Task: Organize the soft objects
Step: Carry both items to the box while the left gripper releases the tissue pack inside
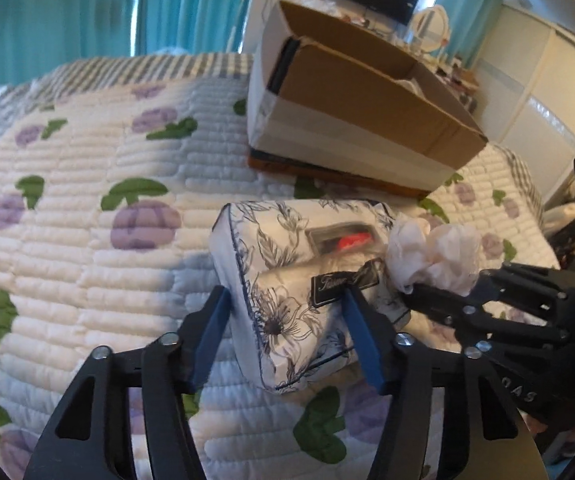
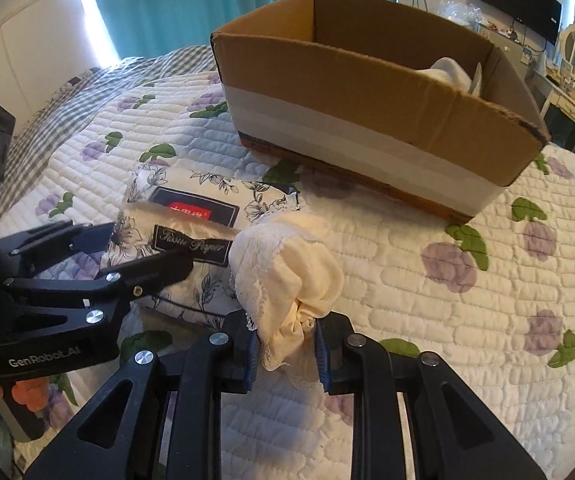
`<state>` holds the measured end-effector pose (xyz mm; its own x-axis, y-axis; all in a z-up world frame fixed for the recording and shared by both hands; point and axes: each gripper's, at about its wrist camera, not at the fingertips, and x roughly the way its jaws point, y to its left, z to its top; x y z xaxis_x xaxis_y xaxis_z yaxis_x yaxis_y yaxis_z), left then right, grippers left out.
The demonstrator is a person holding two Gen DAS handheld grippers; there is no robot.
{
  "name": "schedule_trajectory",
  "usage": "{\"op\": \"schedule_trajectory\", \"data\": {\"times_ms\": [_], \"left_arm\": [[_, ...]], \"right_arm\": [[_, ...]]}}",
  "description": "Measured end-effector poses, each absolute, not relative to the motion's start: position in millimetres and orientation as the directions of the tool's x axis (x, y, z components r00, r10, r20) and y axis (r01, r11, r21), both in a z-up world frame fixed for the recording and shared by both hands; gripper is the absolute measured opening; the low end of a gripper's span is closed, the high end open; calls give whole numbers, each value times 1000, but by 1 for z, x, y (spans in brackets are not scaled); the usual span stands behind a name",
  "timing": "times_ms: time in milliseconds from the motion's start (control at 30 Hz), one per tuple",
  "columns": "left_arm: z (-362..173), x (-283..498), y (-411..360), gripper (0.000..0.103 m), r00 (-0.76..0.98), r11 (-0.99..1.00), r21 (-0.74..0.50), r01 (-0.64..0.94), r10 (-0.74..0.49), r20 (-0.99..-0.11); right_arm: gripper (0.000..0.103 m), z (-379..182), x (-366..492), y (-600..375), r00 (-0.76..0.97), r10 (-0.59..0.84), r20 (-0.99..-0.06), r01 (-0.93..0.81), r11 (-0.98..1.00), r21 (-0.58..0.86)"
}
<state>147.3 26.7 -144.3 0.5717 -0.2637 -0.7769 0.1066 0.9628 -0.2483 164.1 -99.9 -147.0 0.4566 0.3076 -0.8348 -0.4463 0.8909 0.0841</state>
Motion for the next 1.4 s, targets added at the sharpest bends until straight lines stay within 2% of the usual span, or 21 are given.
{"op": "schedule_trajectory", "data": {"times_ms": [167,300,633,1067,1400], "left_arm": [[-131,133,24,35,602,969,-225,107,-243,-760],[-112,124,23,31,626,968,-217,123,-245,-740],[-52,83,-5,29,725,991,-10,132,-104,-681],[31,46,-22,28,843,988,95,122,-53,-535],[71,81,-38,28,902,977,172,124,-39,-429]], "right_arm": [[22,-133,151,-114,475,311,-823,-430,898,91],[22,-118,137,-124,497,304,-813,-422,903,79],[22,-59,100,-146,584,311,-750,-409,911,59],[22,27,73,-160,703,310,-640,-399,917,6],[22,67,109,-164,768,260,-585,-381,920,-91]]}}
